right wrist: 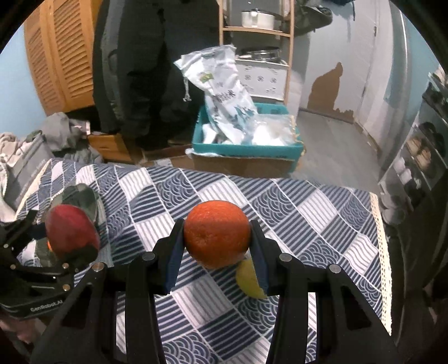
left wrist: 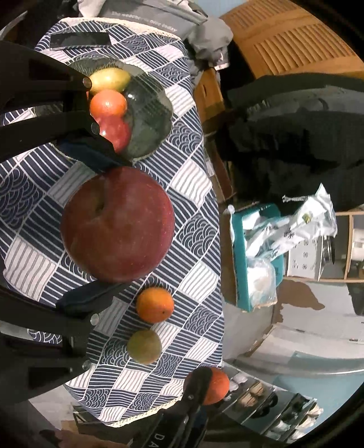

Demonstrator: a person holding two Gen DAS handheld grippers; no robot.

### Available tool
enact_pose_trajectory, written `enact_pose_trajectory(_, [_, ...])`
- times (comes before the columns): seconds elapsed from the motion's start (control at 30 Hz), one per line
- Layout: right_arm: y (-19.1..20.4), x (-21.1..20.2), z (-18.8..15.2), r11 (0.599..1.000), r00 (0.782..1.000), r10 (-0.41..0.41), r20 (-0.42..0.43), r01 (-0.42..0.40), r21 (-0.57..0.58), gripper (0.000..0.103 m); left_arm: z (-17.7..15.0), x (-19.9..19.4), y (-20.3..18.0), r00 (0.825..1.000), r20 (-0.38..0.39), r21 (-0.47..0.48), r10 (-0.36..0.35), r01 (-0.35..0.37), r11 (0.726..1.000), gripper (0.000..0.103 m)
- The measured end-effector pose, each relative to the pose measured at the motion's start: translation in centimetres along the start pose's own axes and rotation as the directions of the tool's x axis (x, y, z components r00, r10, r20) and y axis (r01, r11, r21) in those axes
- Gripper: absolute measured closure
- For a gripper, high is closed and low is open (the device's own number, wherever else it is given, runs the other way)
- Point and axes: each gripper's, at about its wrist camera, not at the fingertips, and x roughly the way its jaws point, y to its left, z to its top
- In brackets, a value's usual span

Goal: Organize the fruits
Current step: 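Carry the apple with the left tool while the right tool carries the orange to the plate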

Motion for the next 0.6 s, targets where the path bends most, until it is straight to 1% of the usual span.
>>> enact_pose_trajectory(0.37, [4.6,0.7,2.0,0.998,0.999,0.04,0.008,-0.039,-0.052,0.059,-0.4,-1.2,4.1,0.999,0.025,-0.056,0.045,-0.043,0.997,0.028])
enact_pose_trajectory(0.6, [7.8,1.8,3.2,0.994,0.997,0.081,0.008,-0.08,-0.075,0.059,-1.2,-0.9,7.4,0.997,0.008,-0.11,0.075,-0.074,0.991,0.028])
